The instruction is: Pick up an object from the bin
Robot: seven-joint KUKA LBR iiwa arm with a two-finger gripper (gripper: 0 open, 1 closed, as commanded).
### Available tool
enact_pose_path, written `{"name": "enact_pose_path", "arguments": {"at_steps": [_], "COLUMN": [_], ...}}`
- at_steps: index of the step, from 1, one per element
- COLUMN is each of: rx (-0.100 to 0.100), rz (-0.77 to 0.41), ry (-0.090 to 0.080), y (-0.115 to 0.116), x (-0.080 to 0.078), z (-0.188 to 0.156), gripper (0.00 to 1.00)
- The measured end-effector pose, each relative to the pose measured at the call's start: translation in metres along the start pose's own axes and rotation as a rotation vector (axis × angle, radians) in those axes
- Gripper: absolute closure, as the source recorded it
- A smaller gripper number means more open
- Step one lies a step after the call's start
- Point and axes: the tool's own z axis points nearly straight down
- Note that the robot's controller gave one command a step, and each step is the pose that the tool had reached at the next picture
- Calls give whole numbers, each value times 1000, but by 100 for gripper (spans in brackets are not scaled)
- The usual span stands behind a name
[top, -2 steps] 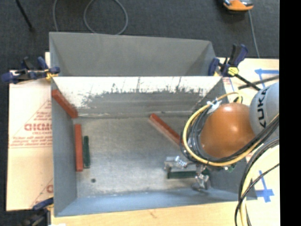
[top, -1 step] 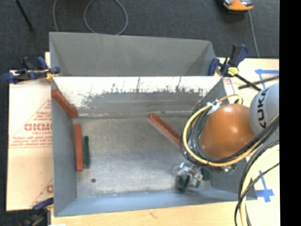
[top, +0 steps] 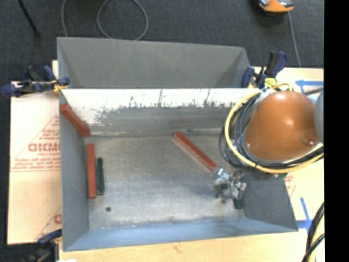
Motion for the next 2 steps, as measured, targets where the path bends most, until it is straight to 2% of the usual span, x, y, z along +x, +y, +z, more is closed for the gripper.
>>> {"name": "enact_pose_path", "arguments": {"at_steps": [1, 2], "rx": [-9, -12], "rz": [3, -68], "ry": [3, 2], "y": [2, -11], "x": [1, -52], "z": [4, 95], "gripper": [0, 0]}}
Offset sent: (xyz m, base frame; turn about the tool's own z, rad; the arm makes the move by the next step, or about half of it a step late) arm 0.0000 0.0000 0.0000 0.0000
